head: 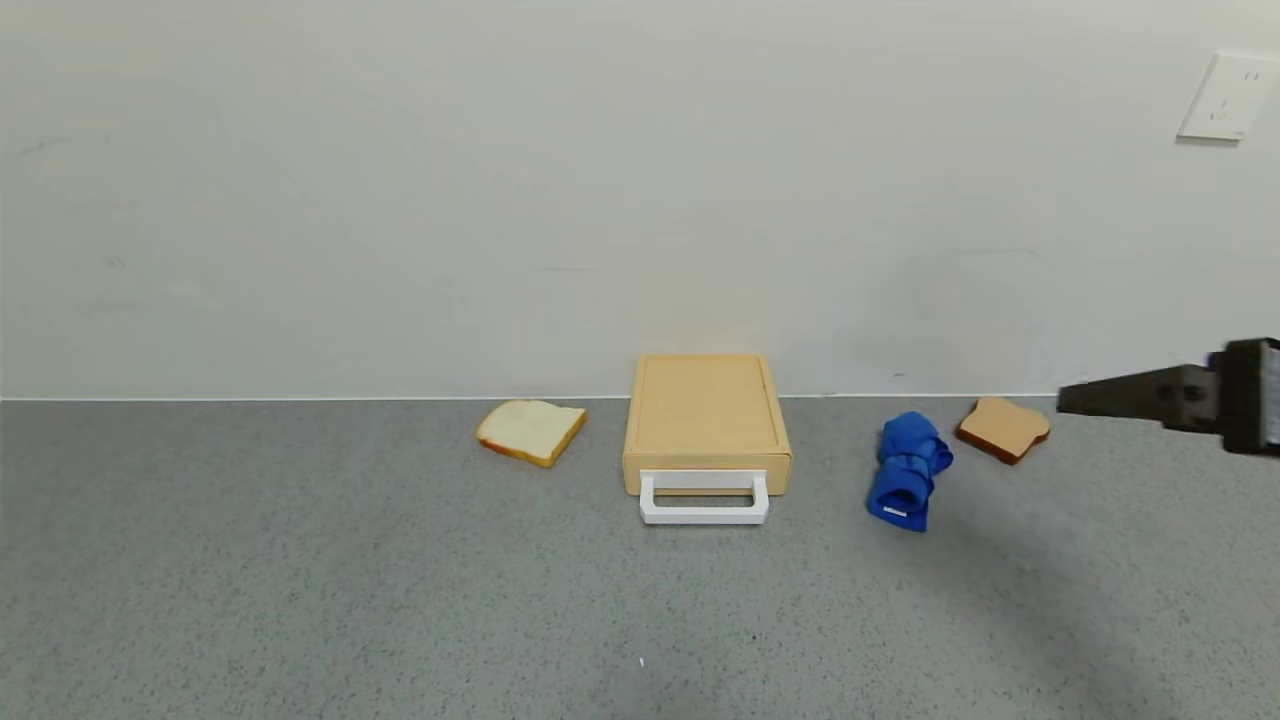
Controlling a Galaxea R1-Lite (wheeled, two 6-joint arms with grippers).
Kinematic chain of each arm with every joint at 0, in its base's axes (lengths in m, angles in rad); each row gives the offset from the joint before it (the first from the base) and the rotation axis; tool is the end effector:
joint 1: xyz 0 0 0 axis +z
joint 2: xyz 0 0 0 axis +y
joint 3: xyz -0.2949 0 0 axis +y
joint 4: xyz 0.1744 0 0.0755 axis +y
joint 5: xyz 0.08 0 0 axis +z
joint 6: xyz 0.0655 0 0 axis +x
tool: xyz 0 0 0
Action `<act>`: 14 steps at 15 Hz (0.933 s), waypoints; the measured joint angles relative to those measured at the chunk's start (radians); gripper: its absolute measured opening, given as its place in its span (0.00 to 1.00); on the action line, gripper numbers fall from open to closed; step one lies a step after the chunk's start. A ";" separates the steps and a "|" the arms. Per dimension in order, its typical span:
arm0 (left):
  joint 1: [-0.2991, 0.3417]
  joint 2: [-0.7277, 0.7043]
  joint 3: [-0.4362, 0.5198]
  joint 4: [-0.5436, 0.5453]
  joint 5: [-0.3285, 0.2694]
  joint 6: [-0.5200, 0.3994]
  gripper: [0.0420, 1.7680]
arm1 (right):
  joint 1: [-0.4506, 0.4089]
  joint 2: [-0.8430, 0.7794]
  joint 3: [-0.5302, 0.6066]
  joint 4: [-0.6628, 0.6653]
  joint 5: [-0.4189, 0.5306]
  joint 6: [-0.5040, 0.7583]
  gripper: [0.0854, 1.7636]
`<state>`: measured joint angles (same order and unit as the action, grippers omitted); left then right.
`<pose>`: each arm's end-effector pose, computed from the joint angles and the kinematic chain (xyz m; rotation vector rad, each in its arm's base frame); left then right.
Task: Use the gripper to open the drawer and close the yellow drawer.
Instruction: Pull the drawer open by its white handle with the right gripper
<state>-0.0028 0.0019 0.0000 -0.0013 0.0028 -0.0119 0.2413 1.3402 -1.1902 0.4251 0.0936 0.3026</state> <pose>0.0251 0.0001 0.0756 -0.0119 0.0006 0.0000 0.2298 0.0629 0.2567 0.2488 0.6203 0.2356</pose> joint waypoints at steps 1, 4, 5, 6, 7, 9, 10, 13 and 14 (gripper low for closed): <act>0.000 0.000 0.000 0.000 0.000 0.000 0.97 | 0.035 0.070 -0.058 0.032 -0.005 0.032 0.97; 0.000 0.000 0.000 0.000 0.000 0.000 0.97 | 0.125 0.262 -0.223 0.127 -0.018 0.115 0.97; 0.000 0.000 0.000 0.000 0.000 0.000 0.97 | 0.154 0.319 -0.269 0.158 -0.030 0.137 0.97; 0.000 0.000 0.000 0.000 0.000 0.000 0.97 | 0.184 0.374 -0.314 0.188 -0.044 0.159 0.97; 0.000 0.000 0.000 0.000 0.000 0.000 0.97 | 0.216 0.432 -0.362 0.220 -0.061 0.185 0.97; 0.000 0.000 0.000 0.000 0.000 0.000 0.97 | 0.265 0.534 -0.456 0.296 -0.077 0.232 0.97; 0.000 0.000 0.000 0.000 0.000 0.000 0.97 | 0.285 0.586 -0.511 0.342 -0.080 0.259 0.97; 0.000 0.000 0.000 0.000 0.000 0.000 0.97 | 0.319 0.730 -0.665 0.452 -0.084 0.341 0.97; 0.000 0.000 0.000 0.000 0.000 0.000 0.97 | 0.324 0.767 -0.702 0.468 -0.085 0.367 0.97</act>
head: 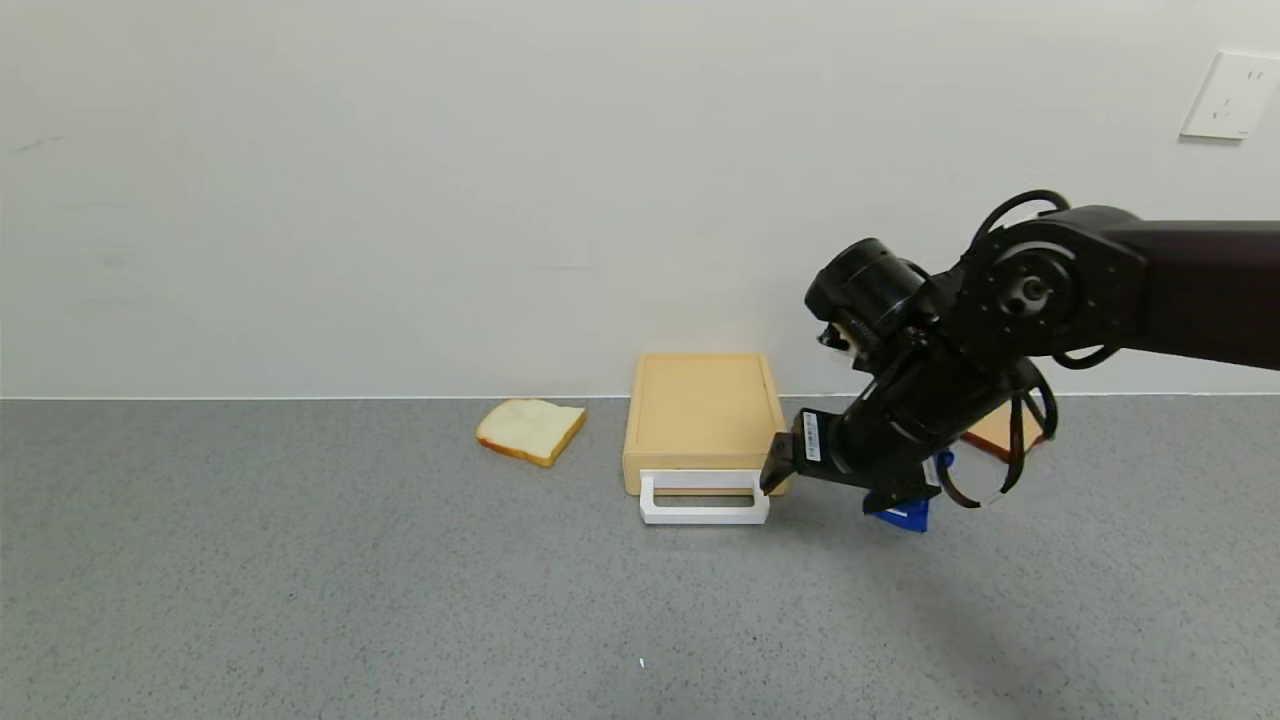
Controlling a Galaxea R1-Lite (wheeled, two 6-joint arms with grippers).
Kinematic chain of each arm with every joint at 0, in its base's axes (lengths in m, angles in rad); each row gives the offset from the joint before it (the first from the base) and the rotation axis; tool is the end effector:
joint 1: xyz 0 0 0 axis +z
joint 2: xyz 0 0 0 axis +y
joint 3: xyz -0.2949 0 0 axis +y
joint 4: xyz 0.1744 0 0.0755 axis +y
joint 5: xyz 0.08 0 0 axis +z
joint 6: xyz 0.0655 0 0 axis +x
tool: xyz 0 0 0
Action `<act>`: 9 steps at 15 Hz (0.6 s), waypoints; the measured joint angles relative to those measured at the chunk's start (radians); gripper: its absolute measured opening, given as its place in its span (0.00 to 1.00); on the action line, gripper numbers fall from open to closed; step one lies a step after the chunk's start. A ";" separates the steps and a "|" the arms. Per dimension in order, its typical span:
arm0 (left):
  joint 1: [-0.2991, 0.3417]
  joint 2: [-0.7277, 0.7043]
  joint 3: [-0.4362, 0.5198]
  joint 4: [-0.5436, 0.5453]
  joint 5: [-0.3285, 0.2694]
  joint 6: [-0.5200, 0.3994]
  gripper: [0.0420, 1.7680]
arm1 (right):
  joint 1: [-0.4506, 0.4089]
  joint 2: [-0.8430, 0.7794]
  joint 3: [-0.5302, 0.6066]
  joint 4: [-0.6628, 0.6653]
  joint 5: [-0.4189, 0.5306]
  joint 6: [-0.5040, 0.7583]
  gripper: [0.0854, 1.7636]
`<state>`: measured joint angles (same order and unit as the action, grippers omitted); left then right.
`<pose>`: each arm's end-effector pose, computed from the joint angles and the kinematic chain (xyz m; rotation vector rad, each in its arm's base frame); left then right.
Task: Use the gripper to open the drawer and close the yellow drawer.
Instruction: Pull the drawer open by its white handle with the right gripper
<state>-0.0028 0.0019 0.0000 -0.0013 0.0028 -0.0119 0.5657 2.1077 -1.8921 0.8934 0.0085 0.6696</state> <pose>0.0251 0.0001 0.0756 -0.0119 0.0006 0.0000 0.3392 0.2160 0.1596 0.2795 1.1875 0.1301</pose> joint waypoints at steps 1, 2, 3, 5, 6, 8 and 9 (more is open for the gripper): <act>0.000 0.000 0.000 0.000 0.000 0.000 0.97 | 0.007 0.039 -0.036 0.010 -0.001 0.036 0.97; 0.000 0.000 0.000 0.000 0.000 0.000 0.97 | 0.011 0.071 -0.059 0.014 -0.001 0.064 0.97; 0.000 0.000 0.000 0.000 0.000 0.000 0.97 | 0.016 0.100 -0.072 0.013 -0.003 0.082 0.97; 0.000 0.000 0.000 0.000 0.000 0.000 0.97 | 0.020 0.150 -0.085 0.000 -0.004 0.132 0.97; 0.000 0.000 0.000 0.000 0.000 0.000 0.97 | 0.020 0.171 -0.089 -0.016 -0.006 0.158 0.97; 0.000 0.000 0.000 0.000 0.000 0.000 0.97 | 0.018 0.208 -0.092 -0.058 -0.061 0.202 0.97; 0.000 0.000 0.000 0.000 0.000 0.000 0.97 | 0.014 0.224 -0.092 -0.081 -0.084 0.216 0.97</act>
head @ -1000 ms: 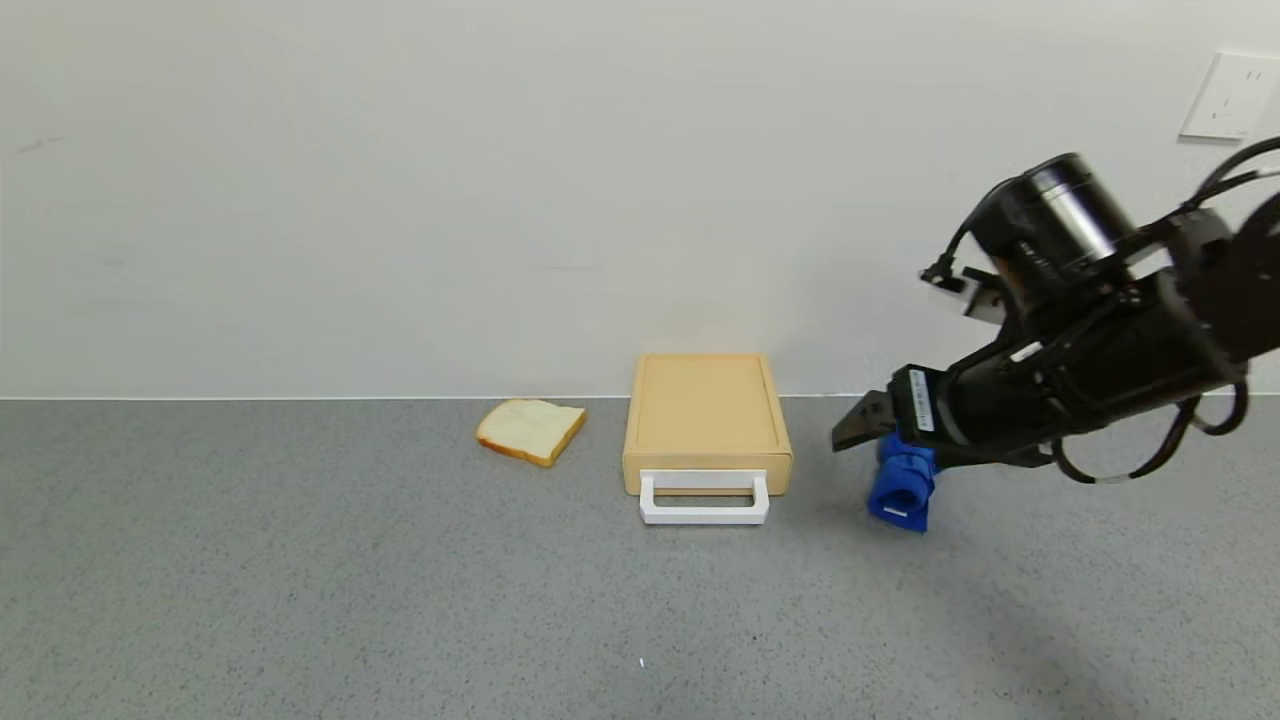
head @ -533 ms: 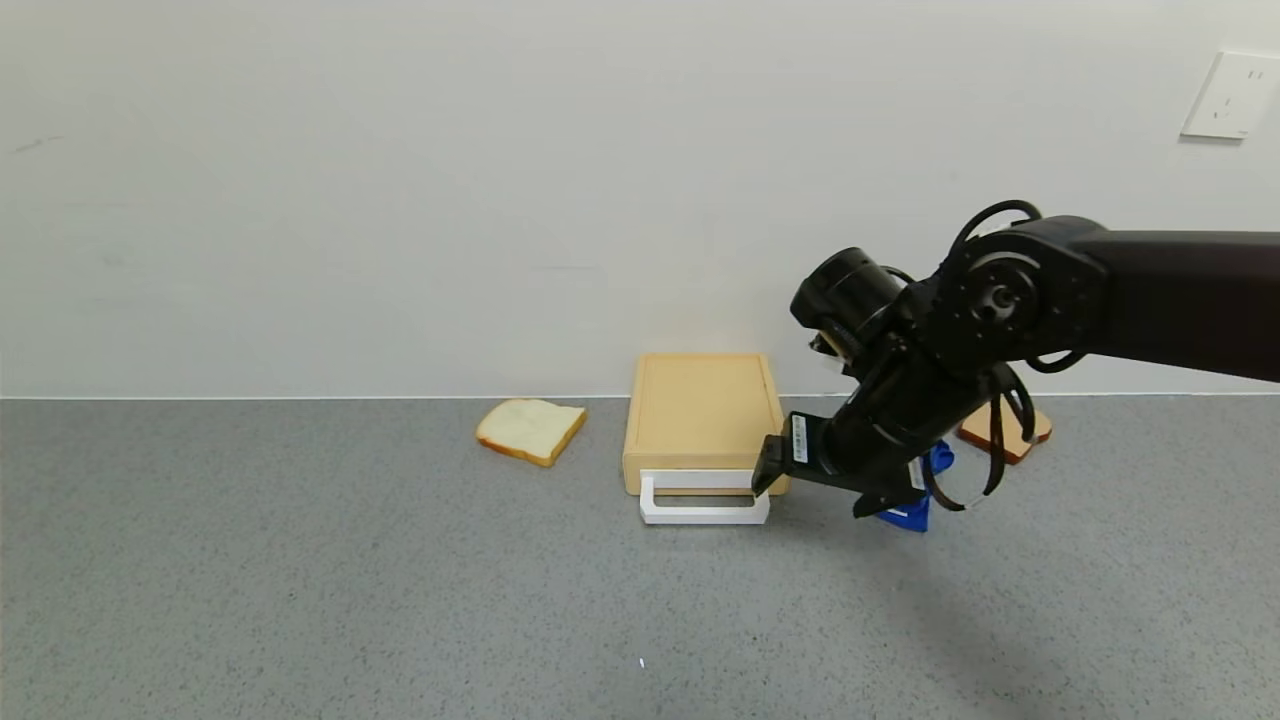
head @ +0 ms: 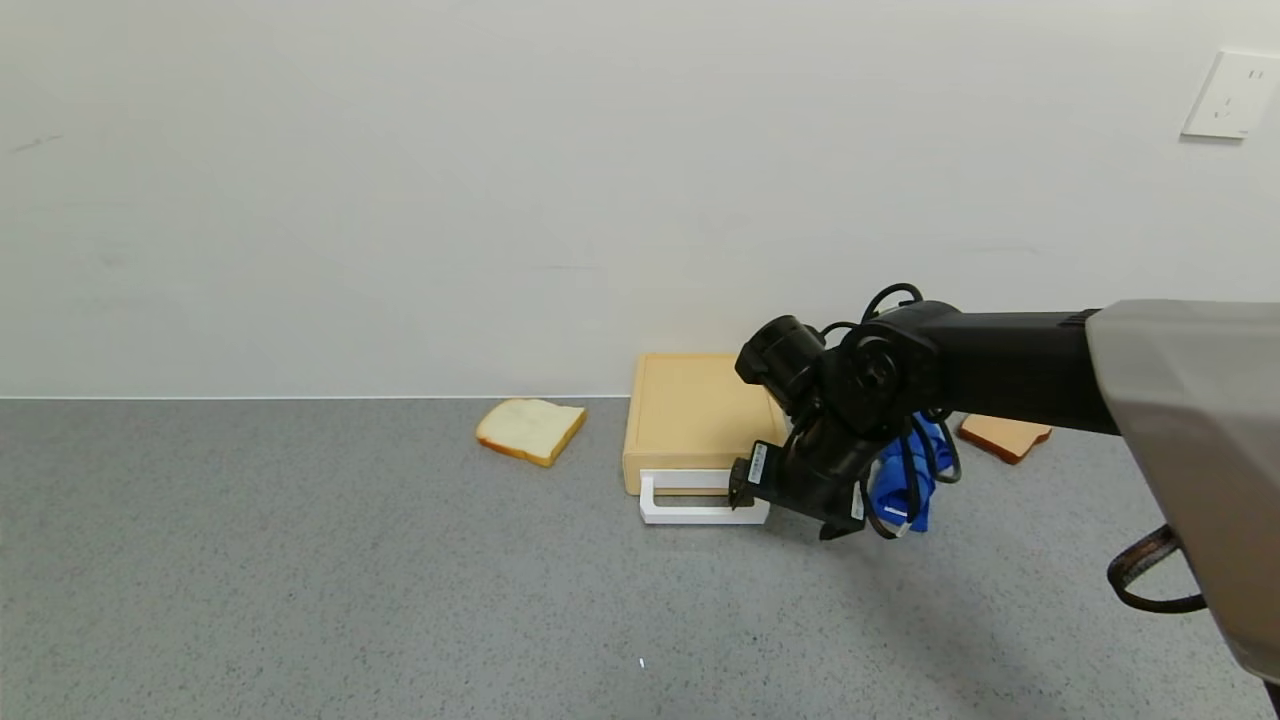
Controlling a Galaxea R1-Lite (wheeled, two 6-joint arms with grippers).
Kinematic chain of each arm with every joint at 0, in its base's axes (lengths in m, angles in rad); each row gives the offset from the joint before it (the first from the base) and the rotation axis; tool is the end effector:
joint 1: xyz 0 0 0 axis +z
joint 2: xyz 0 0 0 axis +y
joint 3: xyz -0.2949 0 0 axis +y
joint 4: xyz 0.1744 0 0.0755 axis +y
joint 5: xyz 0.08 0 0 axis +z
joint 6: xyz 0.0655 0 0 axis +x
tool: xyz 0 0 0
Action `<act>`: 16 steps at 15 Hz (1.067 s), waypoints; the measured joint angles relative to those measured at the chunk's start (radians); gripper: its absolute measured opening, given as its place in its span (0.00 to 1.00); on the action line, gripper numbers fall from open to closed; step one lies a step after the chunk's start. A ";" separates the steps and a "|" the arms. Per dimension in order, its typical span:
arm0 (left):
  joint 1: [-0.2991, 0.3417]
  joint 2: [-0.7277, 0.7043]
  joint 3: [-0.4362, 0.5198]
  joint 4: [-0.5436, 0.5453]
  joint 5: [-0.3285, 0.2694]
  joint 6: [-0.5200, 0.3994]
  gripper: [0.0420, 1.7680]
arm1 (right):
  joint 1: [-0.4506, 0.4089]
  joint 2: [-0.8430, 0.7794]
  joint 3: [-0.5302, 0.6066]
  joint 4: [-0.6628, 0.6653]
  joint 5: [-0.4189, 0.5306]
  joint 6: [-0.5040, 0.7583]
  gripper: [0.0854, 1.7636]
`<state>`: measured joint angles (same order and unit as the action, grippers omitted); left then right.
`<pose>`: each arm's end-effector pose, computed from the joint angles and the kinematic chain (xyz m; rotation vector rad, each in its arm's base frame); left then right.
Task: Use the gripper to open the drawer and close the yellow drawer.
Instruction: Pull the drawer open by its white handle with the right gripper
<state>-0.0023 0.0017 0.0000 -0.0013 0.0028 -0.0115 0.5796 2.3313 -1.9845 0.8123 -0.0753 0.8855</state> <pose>0.0251 0.0001 0.0756 -0.0115 0.0004 0.0005 0.3801 0.2429 0.0922 0.4021 1.1935 -0.0717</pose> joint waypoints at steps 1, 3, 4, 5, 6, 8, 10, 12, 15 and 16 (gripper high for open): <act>0.000 0.000 0.000 0.000 0.000 0.000 0.97 | -0.005 0.012 0.000 -0.024 -0.004 0.010 0.97; 0.000 0.000 0.000 0.000 0.000 0.000 0.97 | -0.016 0.026 0.000 -0.058 -0.007 0.014 0.97; 0.000 0.000 0.000 0.000 0.000 0.000 0.97 | -0.018 0.031 0.000 -0.064 -0.010 0.013 0.97; 0.000 0.000 0.000 0.000 0.000 0.000 0.97 | -0.019 0.037 0.001 -0.070 -0.018 0.013 0.97; 0.000 0.000 0.000 0.000 0.000 0.000 0.97 | -0.019 0.042 0.001 -0.077 -0.032 0.013 0.97; 0.000 0.000 0.000 0.000 0.000 0.000 0.97 | -0.022 0.052 0.001 -0.104 -0.040 0.014 0.97; 0.000 0.000 0.000 0.000 0.000 0.000 0.97 | -0.027 0.059 0.001 -0.123 -0.041 0.013 0.97; 0.000 0.000 0.000 0.000 0.000 0.000 0.97 | -0.034 0.067 0.001 -0.140 -0.042 0.013 0.97; 0.000 0.000 0.000 0.000 0.000 0.000 0.97 | -0.042 0.080 0.001 -0.145 -0.043 0.013 0.97; 0.000 0.000 0.000 0.000 0.000 0.000 0.97 | -0.042 0.083 0.001 -0.145 -0.042 0.012 0.97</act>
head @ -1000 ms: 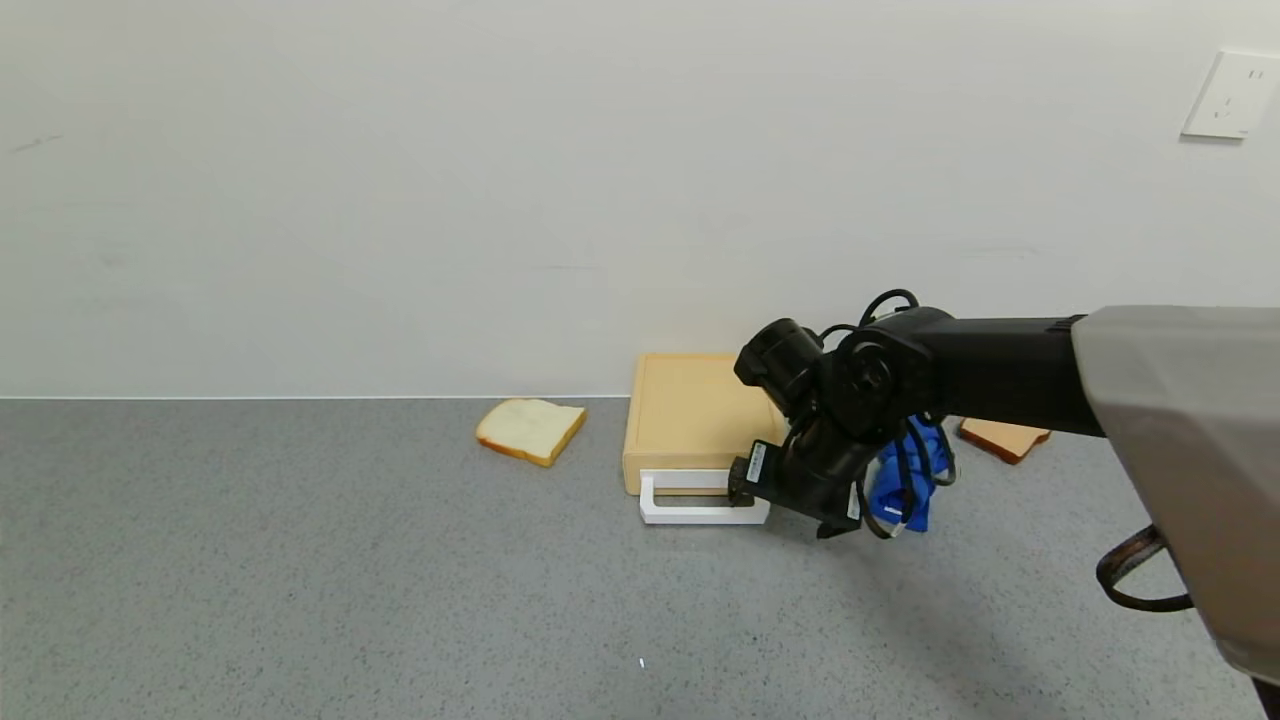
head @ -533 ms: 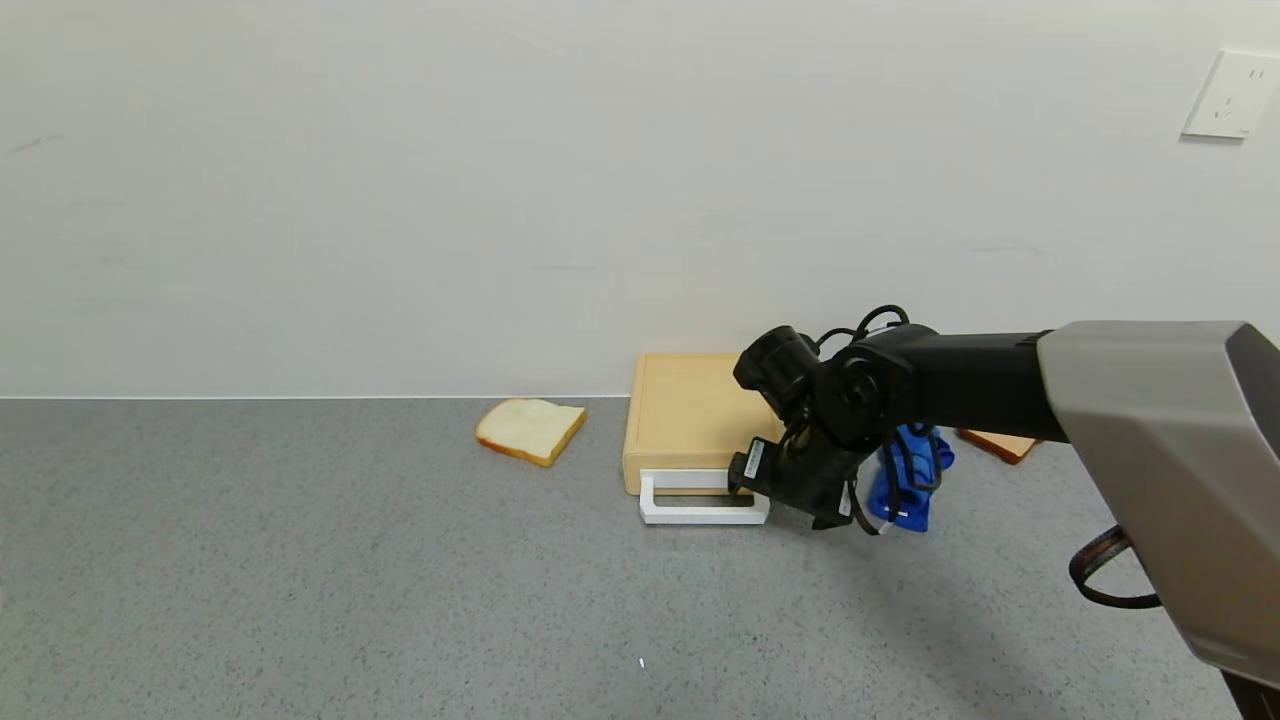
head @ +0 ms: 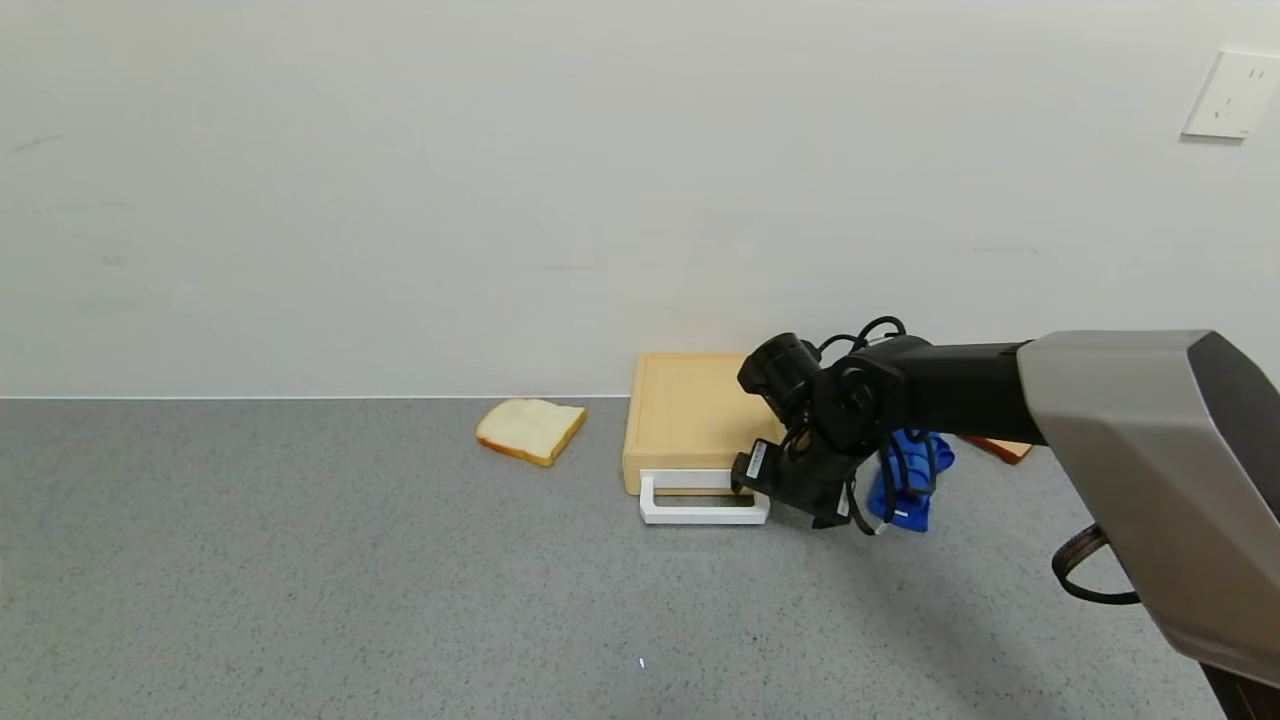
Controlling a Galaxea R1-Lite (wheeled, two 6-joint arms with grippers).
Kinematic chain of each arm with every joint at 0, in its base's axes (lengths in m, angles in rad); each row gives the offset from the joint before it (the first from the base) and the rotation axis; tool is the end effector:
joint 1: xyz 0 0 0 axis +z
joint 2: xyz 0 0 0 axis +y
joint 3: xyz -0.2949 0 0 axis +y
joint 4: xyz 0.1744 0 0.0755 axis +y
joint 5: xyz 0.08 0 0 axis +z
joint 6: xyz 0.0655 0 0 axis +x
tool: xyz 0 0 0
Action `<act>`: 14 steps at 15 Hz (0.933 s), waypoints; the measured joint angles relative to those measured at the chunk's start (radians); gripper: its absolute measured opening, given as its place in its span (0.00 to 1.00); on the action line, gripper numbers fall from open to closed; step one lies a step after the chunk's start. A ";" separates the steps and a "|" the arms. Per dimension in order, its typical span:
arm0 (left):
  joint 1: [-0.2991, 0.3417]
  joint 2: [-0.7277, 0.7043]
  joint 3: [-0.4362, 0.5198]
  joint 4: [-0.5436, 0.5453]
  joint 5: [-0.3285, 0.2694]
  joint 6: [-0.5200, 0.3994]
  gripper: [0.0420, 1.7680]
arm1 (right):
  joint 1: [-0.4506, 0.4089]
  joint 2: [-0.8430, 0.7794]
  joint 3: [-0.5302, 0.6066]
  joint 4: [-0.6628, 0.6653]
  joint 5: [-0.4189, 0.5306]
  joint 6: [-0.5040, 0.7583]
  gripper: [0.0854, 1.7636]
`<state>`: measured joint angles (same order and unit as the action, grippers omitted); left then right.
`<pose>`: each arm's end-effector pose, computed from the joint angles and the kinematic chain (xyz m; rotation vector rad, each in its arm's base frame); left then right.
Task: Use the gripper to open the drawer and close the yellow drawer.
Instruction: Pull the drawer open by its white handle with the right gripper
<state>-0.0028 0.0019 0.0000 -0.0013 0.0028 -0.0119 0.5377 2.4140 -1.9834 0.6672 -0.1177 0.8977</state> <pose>0.0251 0.0001 0.0756 -0.0119 0.0006 0.0000 0.4130 0.2373 0.0628 0.4480 1.1102 -0.1151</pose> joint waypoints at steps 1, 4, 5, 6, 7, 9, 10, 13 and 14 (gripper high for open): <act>0.000 0.000 0.000 0.000 0.000 0.000 0.97 | 0.000 0.003 0.000 0.000 0.000 -0.001 0.97; 0.000 0.000 0.000 0.000 0.000 0.000 0.97 | -0.003 0.013 0.000 0.000 -0.001 -0.001 0.97; 0.000 0.000 0.000 0.000 0.000 0.000 0.97 | -0.004 0.016 0.000 0.000 0.000 0.000 0.97; 0.000 0.000 0.000 0.000 0.000 0.000 0.97 | -0.005 0.018 0.000 0.004 0.000 0.000 0.97; 0.000 0.000 0.000 0.000 0.000 0.000 0.97 | -0.006 0.019 0.000 0.010 0.000 0.001 0.97; 0.000 0.000 0.000 0.000 0.000 0.000 0.97 | -0.003 0.019 0.001 0.020 0.001 0.000 0.97; 0.000 0.000 0.000 0.000 0.000 0.000 0.97 | -0.003 0.020 0.003 0.032 0.003 -0.001 0.97; 0.000 0.000 0.000 0.000 0.000 0.000 0.97 | -0.002 0.019 0.004 0.071 0.010 -0.006 0.97; 0.000 0.000 0.000 0.000 0.000 0.000 0.97 | -0.001 0.018 0.004 0.088 0.012 -0.009 0.97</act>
<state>-0.0023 0.0019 0.0000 -0.0013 0.0028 -0.0119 0.5364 2.4323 -1.9791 0.7553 -0.1053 0.8885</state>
